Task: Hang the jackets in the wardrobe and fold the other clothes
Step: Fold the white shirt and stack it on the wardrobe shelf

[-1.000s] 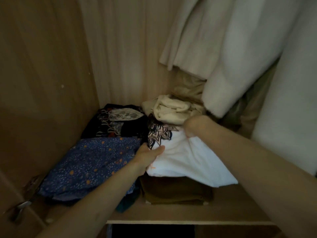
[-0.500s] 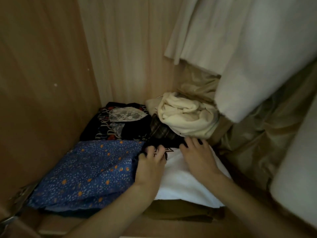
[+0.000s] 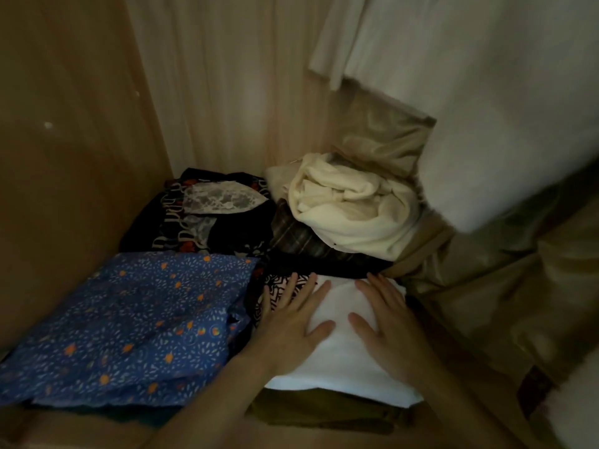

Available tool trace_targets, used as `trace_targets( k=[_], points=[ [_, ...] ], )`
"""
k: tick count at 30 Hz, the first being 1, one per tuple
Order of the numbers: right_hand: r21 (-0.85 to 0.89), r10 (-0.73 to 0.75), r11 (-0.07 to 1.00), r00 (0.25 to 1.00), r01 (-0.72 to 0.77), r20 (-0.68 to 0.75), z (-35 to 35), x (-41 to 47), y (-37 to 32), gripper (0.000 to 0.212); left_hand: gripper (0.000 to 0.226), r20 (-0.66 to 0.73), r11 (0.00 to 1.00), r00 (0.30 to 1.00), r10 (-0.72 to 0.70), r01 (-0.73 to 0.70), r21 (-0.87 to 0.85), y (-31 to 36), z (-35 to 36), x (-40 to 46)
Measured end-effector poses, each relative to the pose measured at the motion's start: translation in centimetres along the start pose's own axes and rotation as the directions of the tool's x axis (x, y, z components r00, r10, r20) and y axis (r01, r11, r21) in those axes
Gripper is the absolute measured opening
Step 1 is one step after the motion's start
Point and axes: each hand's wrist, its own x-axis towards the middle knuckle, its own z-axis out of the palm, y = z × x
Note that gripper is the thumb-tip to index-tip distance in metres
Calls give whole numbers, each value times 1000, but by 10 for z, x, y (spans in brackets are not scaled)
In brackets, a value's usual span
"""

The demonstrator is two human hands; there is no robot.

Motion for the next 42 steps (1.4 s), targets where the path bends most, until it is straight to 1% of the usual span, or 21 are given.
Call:
trace_targets(
  k=[3, 5, 9, 10, 11, 12, 14, 15, 17, 20, 23, 27, 29, 34, 37, 40, 42],
  points=[
    [34, 24, 999, 999, -24, -24, 9, 0, 1, 72, 72, -31, 999, 999, -23, 24, 30, -1, 9, 0],
    [63, 45, 997, 998, -43, -40, 14, 1, 3, 71, 72, -50, 998, 998, -38, 41, 46, 1, 12, 2],
    [59, 55, 997, 998, -52, -37, 17, 2, 3, 69, 68, -81, 995, 995, -65, 72, 75, 3, 15, 3],
    [35, 59, 998, 998, -58, -24, 14, 3, 1, 70, 67, -81, 994, 994, -68, 75, 80, 2, 15, 4],
    [-25, 60, 998, 998, -61, -9, 11, 2, -1, 71, 66, -77, 994, 995, -70, 76, 79, 2, 15, 3],
    [-122, 49, 991, 999, -51, -17, 8, 1, -5, 70, 66, -71, 994, 995, -69, 75, 78, 2, 15, 3],
    [-310, -20, 951, 996, -9, -89, 4, -7, -15, 62, 64, -61, 994, 996, -61, 66, 88, 4, 14, 1],
    [-333, -50, 943, 992, 8, -117, 5, -11, -20, 57, 64, -67, 993, 996, -60, 66, 94, 4, 15, -1],
    [-269, -83, 962, 986, 41, -147, 16, -21, -22, 50, 64, -82, 992, 995, -61, 70, 109, 5, 16, -4],
    [-142, -39, 990, 985, 16, -166, 25, -23, -13, 48, 65, -93, 991, 994, -62, 72, 113, 6, 17, -4],
    [-118, 17, 992, 979, -41, -203, 27, -23, -14, 49, 66, -110, 989, 992, -65, 79, 122, 6, 19, -4],
    [-137, 70, 985, 969, -104, -237, 33, -27, -18, 51, 72, -157, 987, 985, -66, 87, 133, 7, 21, -6],
    [-117, 84, 987, 971, -112, -222, 33, -24, -15, 52, 72, -144, 986, 986, -81, 100, 134, 6, 22, -5],
    [-107, 89, 989, 988, -103, -123, 27, -16, -13, 51, 71, -110, 988, 990, -88, 101, 117, 6, 19, 2],
    [-183, 71, 979, 993, -87, -90, 17, -19, -21, 51, 73, -181, 978, 983, -6, 44, 204, 12, 13, -10],
    [-289, 111, 951, 994, -109, -7, -3, -28, -41, 55, 60, -270, 966, 960, 77, -4, 260, 22, 1, -41],
    [-304, 116, 946, 993, -112, -4, -15, -36, -60, 56, 59, -282, 953, 953, 111, -22, 302, 22, -7, -69]
  ],
)
